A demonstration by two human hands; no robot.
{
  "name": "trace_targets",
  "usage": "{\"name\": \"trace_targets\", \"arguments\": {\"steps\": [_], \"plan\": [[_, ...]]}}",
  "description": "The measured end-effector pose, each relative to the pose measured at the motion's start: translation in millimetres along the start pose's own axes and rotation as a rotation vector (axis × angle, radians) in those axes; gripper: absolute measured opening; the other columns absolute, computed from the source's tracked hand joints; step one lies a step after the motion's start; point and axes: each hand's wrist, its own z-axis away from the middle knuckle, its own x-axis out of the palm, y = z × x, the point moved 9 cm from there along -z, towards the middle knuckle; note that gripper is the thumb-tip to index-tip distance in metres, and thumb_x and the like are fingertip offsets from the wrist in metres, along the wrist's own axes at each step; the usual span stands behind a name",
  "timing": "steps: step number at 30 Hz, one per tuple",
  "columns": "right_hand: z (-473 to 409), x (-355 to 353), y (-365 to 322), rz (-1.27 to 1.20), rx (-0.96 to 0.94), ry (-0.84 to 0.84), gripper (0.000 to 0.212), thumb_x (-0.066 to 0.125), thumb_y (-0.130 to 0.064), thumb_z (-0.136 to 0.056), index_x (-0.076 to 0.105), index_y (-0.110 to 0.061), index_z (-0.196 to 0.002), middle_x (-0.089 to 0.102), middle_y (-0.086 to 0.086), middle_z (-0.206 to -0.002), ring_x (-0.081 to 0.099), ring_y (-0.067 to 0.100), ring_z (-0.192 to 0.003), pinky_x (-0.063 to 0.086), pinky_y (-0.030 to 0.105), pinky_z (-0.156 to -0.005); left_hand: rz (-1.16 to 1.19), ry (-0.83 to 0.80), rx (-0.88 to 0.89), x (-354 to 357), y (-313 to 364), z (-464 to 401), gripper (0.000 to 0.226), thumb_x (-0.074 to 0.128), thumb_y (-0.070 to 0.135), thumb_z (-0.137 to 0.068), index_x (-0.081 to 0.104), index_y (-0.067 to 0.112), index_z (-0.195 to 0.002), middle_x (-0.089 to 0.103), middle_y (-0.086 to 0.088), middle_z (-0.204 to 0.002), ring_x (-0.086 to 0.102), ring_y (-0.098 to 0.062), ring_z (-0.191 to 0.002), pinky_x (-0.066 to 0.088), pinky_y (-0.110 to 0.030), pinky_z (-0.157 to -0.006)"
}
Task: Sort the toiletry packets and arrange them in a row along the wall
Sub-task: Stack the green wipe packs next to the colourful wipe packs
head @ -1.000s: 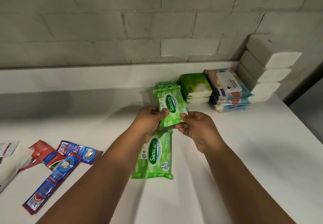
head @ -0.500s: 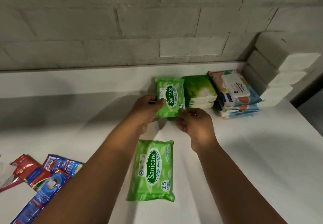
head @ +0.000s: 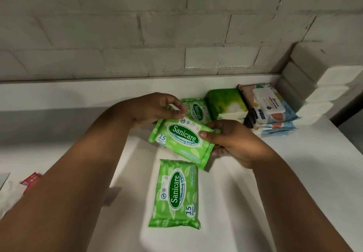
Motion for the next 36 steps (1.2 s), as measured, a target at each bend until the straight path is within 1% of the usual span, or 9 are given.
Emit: {"name": "trace_targets", "arguments": {"steps": [7,10,13,17,19,21,24,31,36], "plan": [[-4,1,27,-0.485,0.070,0.108,0.038,0.065,-0.014,-0.087,0.059,0.006,-0.119,0.070,0.020,-0.107,0.070,0.024,-0.079,0.059,0.029,-0.062,0.426,0.262,0.025,-13,-26,-12,0.024,0.061,0.036,-0.089,0.063,0.017,-0.102,0.069,-0.002,-0.094,0.066,-0.017,-0.087,0.054,-0.036,-0.084],[-13,-5,33,-0.618,0.040,0.240,0.033,0.064,-0.012,-0.090,0.060,0.006,-0.118,0.070,0.020,-0.109,0.069,0.030,-0.084,0.061,0.033,-0.071,0.462,0.271,-0.038,0,-42,-16,0.033,0.065,0.039,-0.083,0.061,0.015,-0.106,0.068,-0.007,-0.097,0.065,-0.019,-0.084,0.053,-0.035,-0.081],[-24,-8,40,-0.660,0.025,0.335,0.028,0.062,-0.009,-0.092,0.061,0.007,-0.115,0.068,0.025,-0.111,0.067,0.040,-0.099,0.057,0.041,-0.085,0.488,0.295,-0.080,19,-52,-23,0.033,0.069,0.025,-0.084,0.057,0.012,-0.111,0.068,-0.011,-0.100,0.065,-0.020,-0.079,0.056,-0.032,-0.076],[-31,-8,36,-0.572,-0.048,0.395,0.012,0.059,-0.004,-0.092,0.066,0.001,-0.101,0.070,0.024,-0.105,0.070,0.035,-0.093,0.059,0.041,-0.081,0.479,0.439,-0.106,17,-59,-30,0.037,0.074,0.014,-0.081,0.055,0.014,-0.112,0.069,-0.010,-0.103,0.067,-0.017,-0.076,0.057,-0.030,-0.071],[-29,-12,30,-0.390,-0.132,0.445,0.009,0.061,-0.007,-0.091,0.067,-0.002,-0.097,0.071,0.020,-0.097,0.071,0.032,-0.086,0.059,0.044,-0.080,0.448,0.494,-0.084,15,-60,-32,0.039,0.075,0.009,-0.080,0.056,0.012,-0.114,0.068,-0.008,-0.102,0.066,-0.016,-0.075,0.058,-0.027,-0.066],[-20,-20,15,0.137,-0.236,0.577,0.016,0.062,-0.021,-0.089,0.063,-0.010,-0.102,0.070,0.012,-0.093,0.070,0.029,-0.081,0.058,0.039,-0.077,0.408,0.526,-0.056,13,-60,-34,0.037,0.074,0.006,-0.080,0.057,0.011,-0.112,0.067,-0.009,-0.105,0.066,-0.017,-0.080,0.057,-0.029,-0.069],[-8,-15,-5,0.758,-0.339,0.700,0.032,0.059,-0.025,-0.092,0.058,-0.017,-0.123,0.057,0.010,-0.113,0.063,0.030,-0.081,0.048,0.028,-0.068,0.367,0.553,-0.042,13,-62,-36,0.034,0.072,0.004,-0.081,0.058,0.010,-0.112,0.066,-0.011,-0.108,0.066,-0.020,-0.087,0.057,-0.032,-0.074],[-18,-7,-8,0.945,-0.380,0.620,0.034,0.054,-0.036,-0.095,0.061,-0.023,-0.125,0.053,0.007,-0.130,0.063,0.032,-0.095,0.052,0.034,-0.071,0.351,0.600,-0.054,15,-74,-44,0.036,0.071,0.011,-0.084,0.062,0.005,-0.118,0.070,-0.014,-0.106,0.069,-0.029,-0.094,0.057,-0.047,-0.086],[-27,-4,-12,1.068,-0.313,0.643,0.028,0.051,-0.036,-0.095,0.062,-0.025,-0.119,0.049,0.007,-0.123,0.061,0.033,-0.088,0.040,0.029,-0.060,0.331,0.626,-0.057,13,-73,-48,0.038,0.071,0.015,-0.085,0.062,0.007,-0.121,0.070,-0.012,-0.105,0.067,-0.020,-0.084,0.058,-0.033,-0.072]]}}
